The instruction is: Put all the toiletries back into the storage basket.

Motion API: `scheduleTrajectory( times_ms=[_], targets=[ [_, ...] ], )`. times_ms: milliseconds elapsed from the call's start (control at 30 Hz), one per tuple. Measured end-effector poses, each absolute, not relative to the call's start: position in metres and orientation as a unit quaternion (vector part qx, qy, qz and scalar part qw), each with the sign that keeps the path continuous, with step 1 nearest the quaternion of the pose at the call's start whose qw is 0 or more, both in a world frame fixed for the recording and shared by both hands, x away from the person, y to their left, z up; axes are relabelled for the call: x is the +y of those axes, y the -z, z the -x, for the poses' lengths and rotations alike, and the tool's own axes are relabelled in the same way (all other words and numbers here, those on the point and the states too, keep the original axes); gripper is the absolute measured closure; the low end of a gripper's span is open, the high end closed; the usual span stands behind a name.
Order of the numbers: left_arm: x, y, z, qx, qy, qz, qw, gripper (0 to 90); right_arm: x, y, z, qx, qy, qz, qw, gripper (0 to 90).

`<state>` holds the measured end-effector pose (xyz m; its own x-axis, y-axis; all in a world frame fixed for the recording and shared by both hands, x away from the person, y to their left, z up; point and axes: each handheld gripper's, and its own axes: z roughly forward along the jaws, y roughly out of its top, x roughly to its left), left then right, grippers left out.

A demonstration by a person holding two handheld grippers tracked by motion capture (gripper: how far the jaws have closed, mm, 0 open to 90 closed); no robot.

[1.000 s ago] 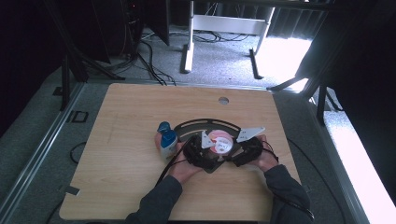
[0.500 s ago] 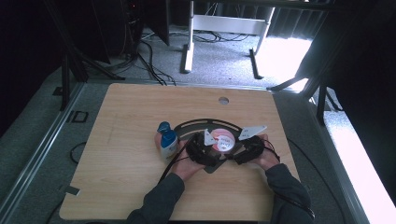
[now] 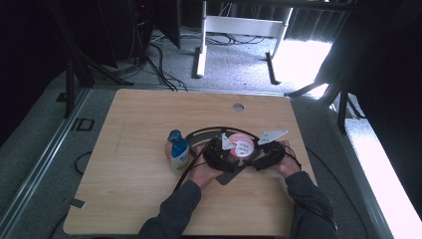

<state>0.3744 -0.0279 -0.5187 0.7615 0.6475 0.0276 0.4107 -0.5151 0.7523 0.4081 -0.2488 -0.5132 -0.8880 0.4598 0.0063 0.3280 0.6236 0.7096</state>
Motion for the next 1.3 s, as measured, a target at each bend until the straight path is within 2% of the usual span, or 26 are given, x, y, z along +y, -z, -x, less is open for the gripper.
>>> scheduleTrajectory(
  times_ms=[733, 1133, 1300],
  targets=[
    [-0.041, 0.525, -0.391, 0.322, -0.144, -0.851, 0.388, 25.7, -0.259, 0.515, -0.421, 0.893, -0.357, -0.255, 0.096, 18.3],
    [-0.041, 0.526, -0.392, 0.320, -0.143, -0.856, 0.379, 26.6, -0.257, 0.513, -0.424, 0.898, -0.343, -0.265, 0.082, 18.0],
    [-0.039, 0.526, -0.391, 0.319, -0.143, -0.854, 0.384, 31.3, -0.258, 0.510, -0.422, 0.907, -0.326, -0.255, 0.078, 18.2]
  ],
)
